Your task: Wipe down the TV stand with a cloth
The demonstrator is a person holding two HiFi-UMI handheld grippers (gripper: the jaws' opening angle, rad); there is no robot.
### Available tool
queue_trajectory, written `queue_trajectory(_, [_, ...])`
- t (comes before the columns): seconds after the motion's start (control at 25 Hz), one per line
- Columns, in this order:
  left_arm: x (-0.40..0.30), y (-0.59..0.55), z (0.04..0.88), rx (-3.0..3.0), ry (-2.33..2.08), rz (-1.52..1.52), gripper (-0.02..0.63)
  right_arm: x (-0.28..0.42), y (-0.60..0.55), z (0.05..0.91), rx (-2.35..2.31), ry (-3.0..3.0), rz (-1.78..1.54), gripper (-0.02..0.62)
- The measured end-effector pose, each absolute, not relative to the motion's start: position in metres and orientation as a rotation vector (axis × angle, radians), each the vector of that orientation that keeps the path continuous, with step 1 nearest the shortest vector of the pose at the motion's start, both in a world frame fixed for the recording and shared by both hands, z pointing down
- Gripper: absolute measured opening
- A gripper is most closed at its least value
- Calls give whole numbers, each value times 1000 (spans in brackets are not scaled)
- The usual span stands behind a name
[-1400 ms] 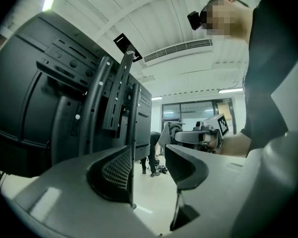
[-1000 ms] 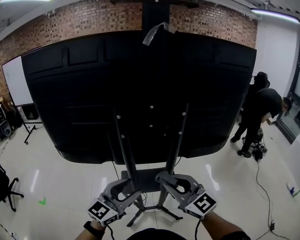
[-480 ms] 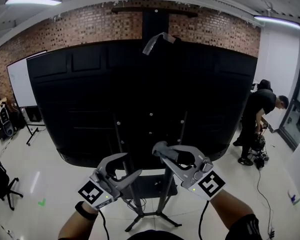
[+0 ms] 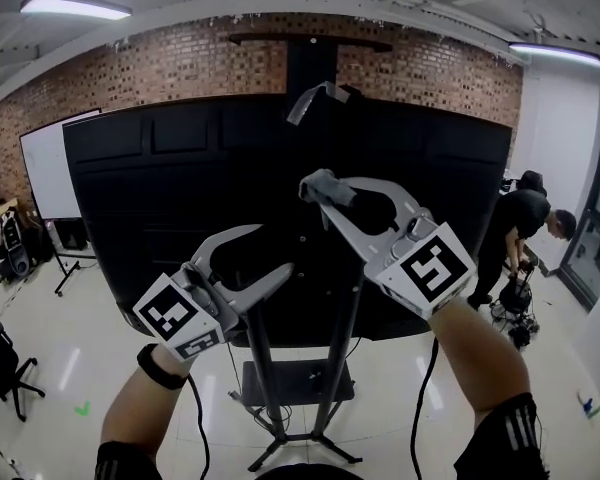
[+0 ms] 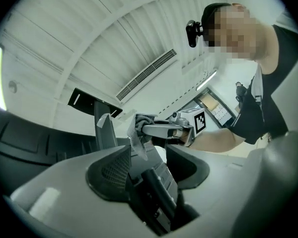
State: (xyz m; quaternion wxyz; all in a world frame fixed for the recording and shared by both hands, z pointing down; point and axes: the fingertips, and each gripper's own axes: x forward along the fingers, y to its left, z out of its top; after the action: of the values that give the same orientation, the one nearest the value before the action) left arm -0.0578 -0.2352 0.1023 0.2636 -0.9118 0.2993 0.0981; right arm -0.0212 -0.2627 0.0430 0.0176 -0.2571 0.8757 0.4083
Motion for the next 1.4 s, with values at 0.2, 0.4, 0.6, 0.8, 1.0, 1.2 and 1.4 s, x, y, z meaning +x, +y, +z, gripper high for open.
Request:
queue_trajectory(0.2, [-55, -240, 52, -2427, 794, 277, 245, -23, -284, -20, -885, 2618, 1453, 60])
queue_trajectory(0.4, [-57, -256, 13, -2370, 818, 242, 244, -27, -311, -78, -1015, 2553, 1598, 60])
queue_trajectory(0.6, [-58, -272, -5, -2362, 839, 225, 244, -33, -334, -125, -1126, 2494, 1681, 60])
queue_trajectory(0.8, [-58, -277, -10, -2359, 851, 221, 244, -45, -354, -145, -1203, 2505, 1706, 60])
queue_trajectory(1.0, [-56, -276, -2, -2362, 854, 199, 244, -51, -371, -142, -1248, 2555, 1598, 60])
queue_trajectory(1.2, [-58, -279, 18, -2387, 857, 207, 244, -55, -371, -106, -1230, 2610, 1656, 58])
queue_trajectory(1.4, [-57, -280, 36, -2422, 873, 209, 244, -56, -368, -72, -1231, 2625, 1740, 57])
